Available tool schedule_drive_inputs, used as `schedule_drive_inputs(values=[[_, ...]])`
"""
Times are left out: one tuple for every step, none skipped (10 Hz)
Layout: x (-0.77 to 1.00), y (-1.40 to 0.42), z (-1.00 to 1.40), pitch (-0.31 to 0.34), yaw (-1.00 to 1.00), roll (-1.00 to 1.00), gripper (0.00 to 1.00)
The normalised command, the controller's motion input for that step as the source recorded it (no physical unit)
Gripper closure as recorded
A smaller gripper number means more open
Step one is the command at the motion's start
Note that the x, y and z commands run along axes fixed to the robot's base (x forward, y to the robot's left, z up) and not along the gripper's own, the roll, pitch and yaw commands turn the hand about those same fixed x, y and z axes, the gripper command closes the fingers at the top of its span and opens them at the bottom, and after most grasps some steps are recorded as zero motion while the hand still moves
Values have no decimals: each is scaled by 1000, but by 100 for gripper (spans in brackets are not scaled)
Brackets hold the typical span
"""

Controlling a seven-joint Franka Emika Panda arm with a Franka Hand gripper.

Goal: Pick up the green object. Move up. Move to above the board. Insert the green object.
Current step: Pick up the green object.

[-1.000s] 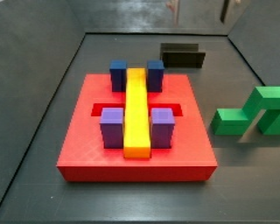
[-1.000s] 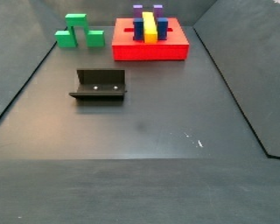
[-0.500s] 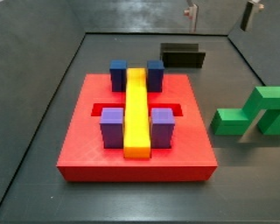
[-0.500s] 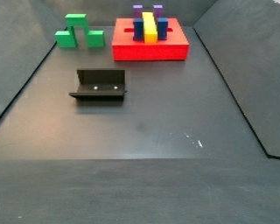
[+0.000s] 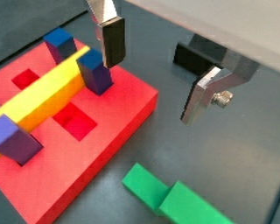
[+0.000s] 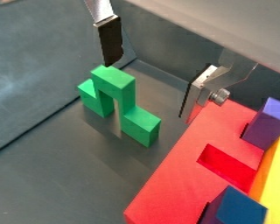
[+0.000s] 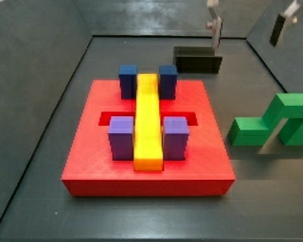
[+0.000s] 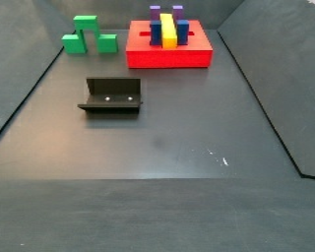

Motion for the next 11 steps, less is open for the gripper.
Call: schedule_drive_inputs(values=[[1000,-197,-377,-47,0,-287,0],[1000,-197,-380,-44,0,-286,0],[1000,-197,-371,-53,0,-286,0],[1000,-200,-360,-60,0,-287,0],[1000,-203,-354,-60,0,-287,0],[1000,-203,-283,-60,0,-306,0],[969,-194,-214,-60,0,-329,0],[914,-169,-94,-49,-23,-380,0],[866,-120,-3,-43,-46,-437,0],[751,0,0,0,-3,-500,0],[0,0,0,0,-34,13,0]])
